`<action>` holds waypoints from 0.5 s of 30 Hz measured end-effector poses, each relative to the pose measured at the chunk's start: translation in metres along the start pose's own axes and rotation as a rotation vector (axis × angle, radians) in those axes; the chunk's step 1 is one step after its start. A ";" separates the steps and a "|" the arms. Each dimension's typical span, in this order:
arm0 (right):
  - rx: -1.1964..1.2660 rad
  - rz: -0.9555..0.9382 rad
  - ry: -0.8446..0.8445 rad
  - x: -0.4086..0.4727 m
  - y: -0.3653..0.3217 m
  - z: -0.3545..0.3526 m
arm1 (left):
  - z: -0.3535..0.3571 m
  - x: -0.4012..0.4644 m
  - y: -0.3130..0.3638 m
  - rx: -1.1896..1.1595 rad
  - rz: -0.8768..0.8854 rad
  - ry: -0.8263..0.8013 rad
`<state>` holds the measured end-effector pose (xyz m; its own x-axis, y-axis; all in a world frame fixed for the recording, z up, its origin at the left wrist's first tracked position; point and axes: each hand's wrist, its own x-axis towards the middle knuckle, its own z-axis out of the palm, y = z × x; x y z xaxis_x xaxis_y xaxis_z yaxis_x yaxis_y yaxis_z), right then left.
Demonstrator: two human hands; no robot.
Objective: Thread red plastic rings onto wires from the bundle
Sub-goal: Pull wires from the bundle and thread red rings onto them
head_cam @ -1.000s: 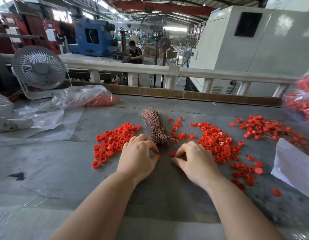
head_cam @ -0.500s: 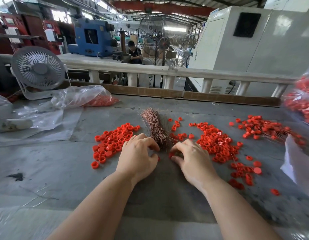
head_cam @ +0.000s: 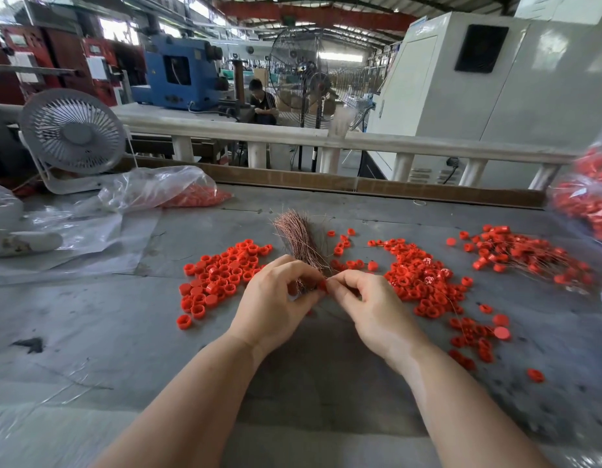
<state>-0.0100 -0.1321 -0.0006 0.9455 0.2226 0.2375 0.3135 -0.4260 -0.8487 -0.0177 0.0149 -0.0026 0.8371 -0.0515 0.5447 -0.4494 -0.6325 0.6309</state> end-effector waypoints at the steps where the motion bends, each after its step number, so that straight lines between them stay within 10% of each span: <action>1: 0.001 0.003 0.009 0.000 0.000 0.000 | 0.000 0.000 0.000 -0.015 -0.020 0.006; 15: -0.736 0.007 -0.017 -0.002 0.011 0.007 | 0.002 0.002 -0.012 -0.073 -0.182 0.132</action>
<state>-0.0088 -0.1309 -0.0133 0.9481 0.2286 0.2209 0.2907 -0.9045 -0.3121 -0.0098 0.0211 -0.0101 0.8605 0.1624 0.4828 -0.3203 -0.5647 0.7606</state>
